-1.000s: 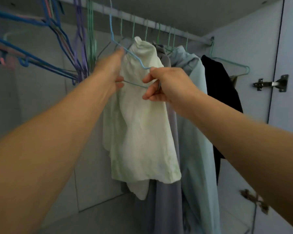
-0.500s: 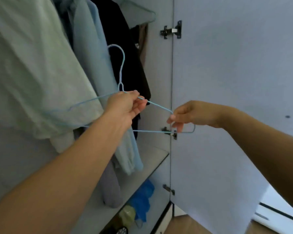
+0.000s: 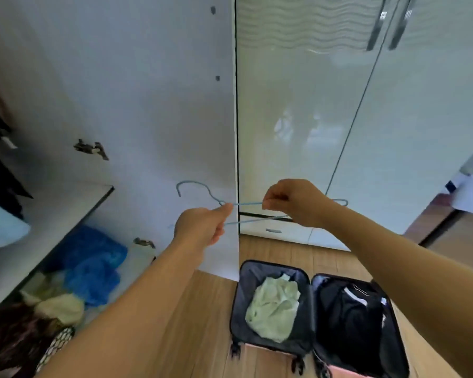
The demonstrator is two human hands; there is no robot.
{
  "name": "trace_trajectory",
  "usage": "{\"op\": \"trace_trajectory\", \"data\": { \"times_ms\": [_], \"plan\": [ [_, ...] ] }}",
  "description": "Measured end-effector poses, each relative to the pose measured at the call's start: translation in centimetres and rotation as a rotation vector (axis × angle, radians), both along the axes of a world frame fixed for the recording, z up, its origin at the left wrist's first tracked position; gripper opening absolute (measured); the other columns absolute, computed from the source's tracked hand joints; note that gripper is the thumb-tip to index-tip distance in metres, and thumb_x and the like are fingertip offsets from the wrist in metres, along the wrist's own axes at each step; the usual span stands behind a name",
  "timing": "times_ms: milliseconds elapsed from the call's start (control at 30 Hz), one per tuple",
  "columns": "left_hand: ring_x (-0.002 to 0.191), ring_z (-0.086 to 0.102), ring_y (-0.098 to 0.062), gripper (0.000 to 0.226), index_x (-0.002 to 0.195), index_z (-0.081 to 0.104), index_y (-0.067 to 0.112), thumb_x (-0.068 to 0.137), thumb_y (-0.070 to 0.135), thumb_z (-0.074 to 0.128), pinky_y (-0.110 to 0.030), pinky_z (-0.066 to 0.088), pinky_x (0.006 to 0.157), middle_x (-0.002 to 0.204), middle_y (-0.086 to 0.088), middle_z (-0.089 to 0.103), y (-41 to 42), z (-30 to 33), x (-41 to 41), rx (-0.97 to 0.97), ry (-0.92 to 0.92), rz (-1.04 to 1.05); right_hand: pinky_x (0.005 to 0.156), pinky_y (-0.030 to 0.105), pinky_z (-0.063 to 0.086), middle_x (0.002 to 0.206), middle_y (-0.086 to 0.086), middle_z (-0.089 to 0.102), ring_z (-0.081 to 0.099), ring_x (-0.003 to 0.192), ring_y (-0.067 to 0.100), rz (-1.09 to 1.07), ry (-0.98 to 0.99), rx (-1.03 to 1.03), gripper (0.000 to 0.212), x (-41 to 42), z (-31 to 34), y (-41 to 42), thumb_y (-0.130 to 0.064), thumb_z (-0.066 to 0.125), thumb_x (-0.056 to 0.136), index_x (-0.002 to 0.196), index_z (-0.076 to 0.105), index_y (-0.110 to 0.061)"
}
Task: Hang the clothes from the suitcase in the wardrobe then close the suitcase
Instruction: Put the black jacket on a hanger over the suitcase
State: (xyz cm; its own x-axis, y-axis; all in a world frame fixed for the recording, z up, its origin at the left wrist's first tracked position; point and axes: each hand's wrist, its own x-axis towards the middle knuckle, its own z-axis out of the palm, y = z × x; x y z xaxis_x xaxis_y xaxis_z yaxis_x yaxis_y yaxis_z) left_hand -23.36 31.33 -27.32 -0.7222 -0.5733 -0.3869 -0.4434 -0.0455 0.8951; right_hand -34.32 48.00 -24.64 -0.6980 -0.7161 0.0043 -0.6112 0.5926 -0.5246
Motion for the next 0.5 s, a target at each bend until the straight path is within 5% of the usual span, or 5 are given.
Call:
{"op": "trace_trajectory", "data": {
  "times_ms": [133, 200, 300, 400, 500],
  "plan": [
    [0.110, 0.055, -0.028, 0.077, 0.127, 0.052, 0.015, 0.065, 0.053, 0.079, -0.042, 0.048, 0.093, 0.123, -0.011, 0.053, 2.7, -8.6, -2.1, -0.392, -0.157, -0.150, 0.067, 0.007, 0.035, 0.091, -0.003, 0.060, 0.053, 0.087, 0.011, -0.104, -0.145, 0.055, 0.019, -1.3, -7.4, 6.5, -0.029, 0.058, 0.093, 0.098, 0.071, -0.016],
    [0.119, 0.049, -0.024, 0.073, 0.131, 0.050, 0.027, 0.069, 0.051, 0.077, -0.038, 0.044, 0.097, 0.129, -0.002, 0.049, 4.2, -13.8, -3.4, -0.595, -0.204, -0.343, 0.068, 0.008, 0.035, 0.091, 0.000, 0.062, 0.052, 0.084, 0.009, -0.154, -0.239, 0.057, 0.017, -1.5, -12.1, 9.2, -0.029, 0.060, 0.092, 0.096, 0.071, -0.016],
    [0.091, 0.058, -0.014, 0.020, 0.098, 0.068, 0.020, 0.087, 0.036, 0.064, -0.032, 0.048, 0.084, 0.095, 0.004, 0.062, 5.5, -22.4, -4.2, -0.518, -0.199, -0.593, 0.066, 0.007, 0.038, 0.086, -0.004, 0.063, 0.054, 0.077, 0.003, -0.237, -0.337, 0.014, 0.012, -1.5, -19.2, 12.1, -0.030, 0.061, 0.090, 0.085, 0.071, -0.024],
    [0.081, 0.063, -0.021, 0.030, 0.083, 0.064, 0.011, 0.096, 0.032, 0.049, -0.040, 0.051, 0.085, 0.079, 0.000, 0.067, 5.8, -31.9, -4.7, -0.317, -0.223, -0.706, 0.068, 0.010, 0.036, 0.080, -0.010, 0.055, 0.050, 0.078, 0.000, -0.315, -0.294, 0.000, 0.012, -1.9, -27.3, 14.0, -0.029, 0.060, 0.091, 0.083, 0.069, -0.031],
    [0.076, 0.065, -0.016, 0.033, 0.086, 0.063, 0.019, 0.100, 0.037, 0.040, -0.031, 0.048, 0.082, 0.064, 0.001, 0.070, 5.9, -40.3, -5.4, -0.236, -0.298, -0.811, 0.080, 0.020, 0.037, 0.085, -0.013, 0.057, 0.049, 0.091, 0.004, -0.402, -0.249, -0.019, 0.014, -2.5, -36.2, 14.8, -0.031, 0.063, 0.089, 0.078, 0.065, -0.040]
  ]
}}
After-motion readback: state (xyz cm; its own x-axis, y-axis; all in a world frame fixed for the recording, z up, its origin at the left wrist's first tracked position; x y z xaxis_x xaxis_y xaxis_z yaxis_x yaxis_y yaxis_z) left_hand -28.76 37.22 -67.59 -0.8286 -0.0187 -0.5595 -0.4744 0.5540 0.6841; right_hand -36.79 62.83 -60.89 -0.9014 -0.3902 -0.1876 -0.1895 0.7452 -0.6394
